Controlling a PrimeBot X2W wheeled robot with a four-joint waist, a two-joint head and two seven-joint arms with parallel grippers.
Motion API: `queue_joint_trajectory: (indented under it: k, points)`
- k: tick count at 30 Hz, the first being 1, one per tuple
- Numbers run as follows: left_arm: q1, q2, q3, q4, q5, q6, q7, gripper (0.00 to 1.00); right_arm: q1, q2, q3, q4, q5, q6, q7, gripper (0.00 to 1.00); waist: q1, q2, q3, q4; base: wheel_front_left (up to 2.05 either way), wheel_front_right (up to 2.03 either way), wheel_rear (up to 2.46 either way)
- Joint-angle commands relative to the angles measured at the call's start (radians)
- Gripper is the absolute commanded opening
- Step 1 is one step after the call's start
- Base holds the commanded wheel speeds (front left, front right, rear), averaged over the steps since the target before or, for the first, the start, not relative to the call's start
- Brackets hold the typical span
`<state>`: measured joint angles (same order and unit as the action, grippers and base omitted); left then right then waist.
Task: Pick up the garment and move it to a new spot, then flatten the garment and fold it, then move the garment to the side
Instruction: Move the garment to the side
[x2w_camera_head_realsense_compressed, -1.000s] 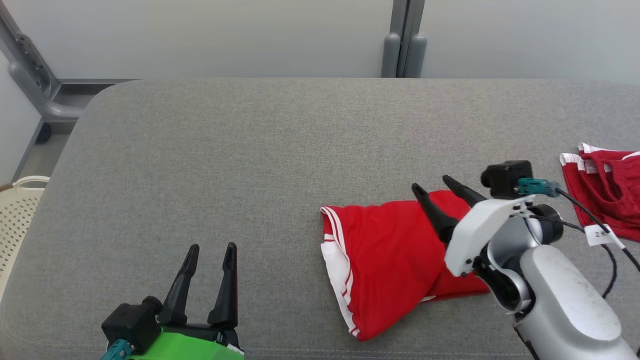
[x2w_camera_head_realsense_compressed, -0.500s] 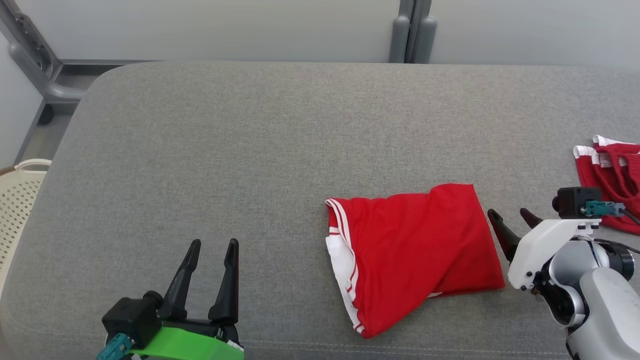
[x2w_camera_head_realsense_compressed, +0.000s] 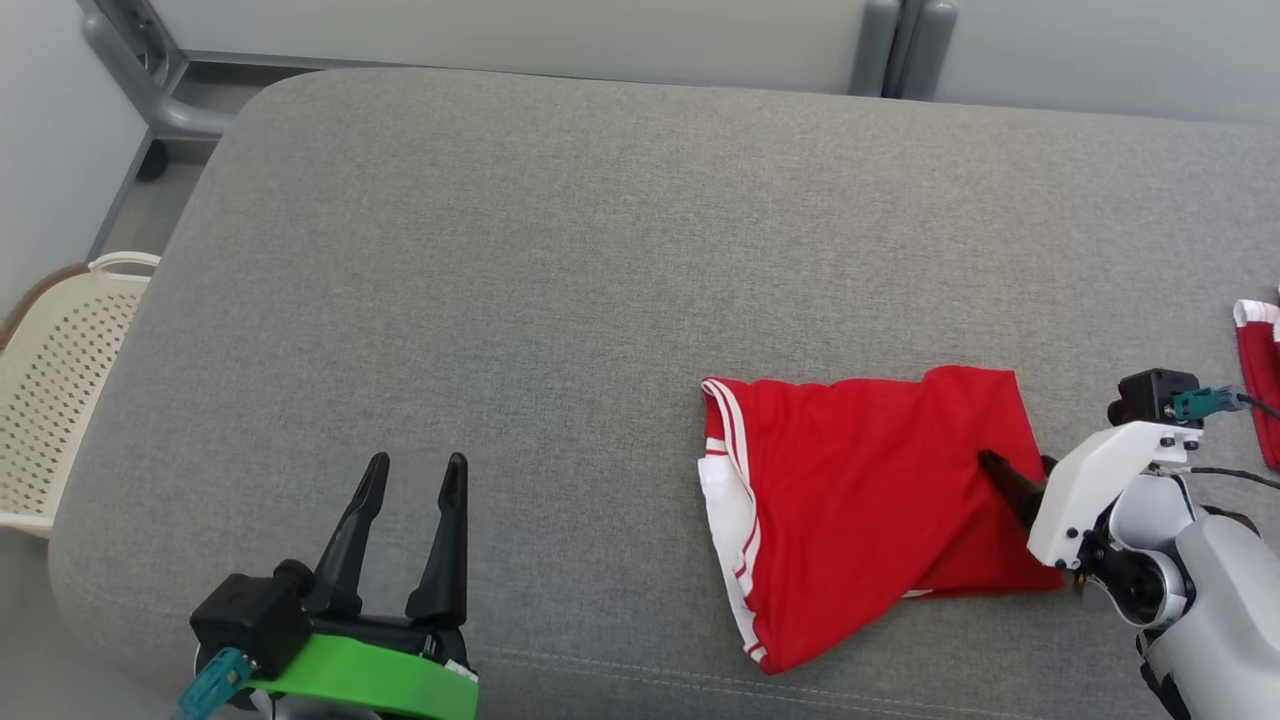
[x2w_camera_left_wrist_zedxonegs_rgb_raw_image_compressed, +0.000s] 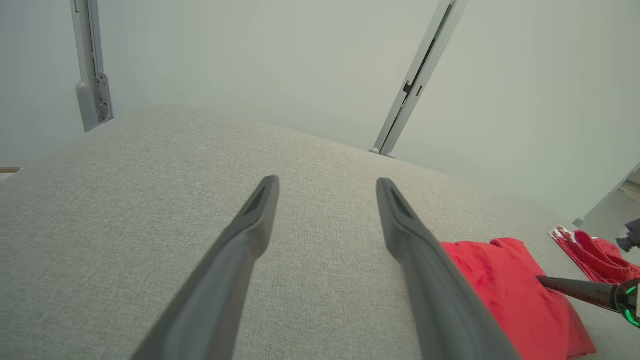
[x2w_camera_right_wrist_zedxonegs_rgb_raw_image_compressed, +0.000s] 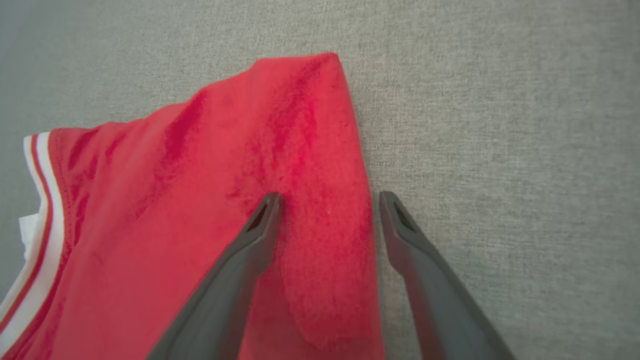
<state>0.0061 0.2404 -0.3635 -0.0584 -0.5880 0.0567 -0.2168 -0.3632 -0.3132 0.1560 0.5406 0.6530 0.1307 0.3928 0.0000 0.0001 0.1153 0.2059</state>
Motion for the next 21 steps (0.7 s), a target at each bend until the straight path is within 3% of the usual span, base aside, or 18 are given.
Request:
queue_joint_trajectory:
  k: [1,7,8,11,15,21]
  points:
    - [-0.014,0.007,0.001,-0.002,0.007,0.005,-0.002,1.0,-0.01,-0.01,0.011,0.004,0.021,0.0,0.018,1.0,0.0,-0.0001,0.004,0.014,0.0,0.0,0.0]
    - [-0.007,0.016,0.006,-0.005,0.008,0.013,-0.005,1.0,0.002,-0.044,0.057,0.0,0.104,0.0,0.092,1.0,0.0,-0.0001,0.001,0.03,0.0,0.0,0.0]
    - [-0.005,0.017,0.008,-0.005,0.007,0.014,-0.006,1.0,0.005,-0.047,0.062,0.0,0.11,0.0,0.095,0.96,0.0,-0.0001,0.001,0.031,0.0,0.0,0.0]
    - [-0.003,0.018,0.01,-0.007,0.005,0.016,-0.007,1.0,0.0,-0.053,0.075,0.007,0.12,0.0,0.084,0.45,0.0,-0.0001,0.002,0.031,0.0,0.0,0.0]
    - [-0.006,0.017,0.01,-0.009,0.003,0.017,-0.009,1.0,-0.021,-0.06,0.091,0.014,0.124,0.0,0.047,0.0,0.0,-0.0001,0.005,0.026,0.0,0.0,0.0]
    - [-0.003,0.018,0.012,-0.01,0.001,0.021,-0.012,1.0,-0.058,-0.077,0.098,0.018,0.114,0.0,-0.008,0.0,0.0,-0.0001,0.001,0.001,0.0,0.0,0.0]
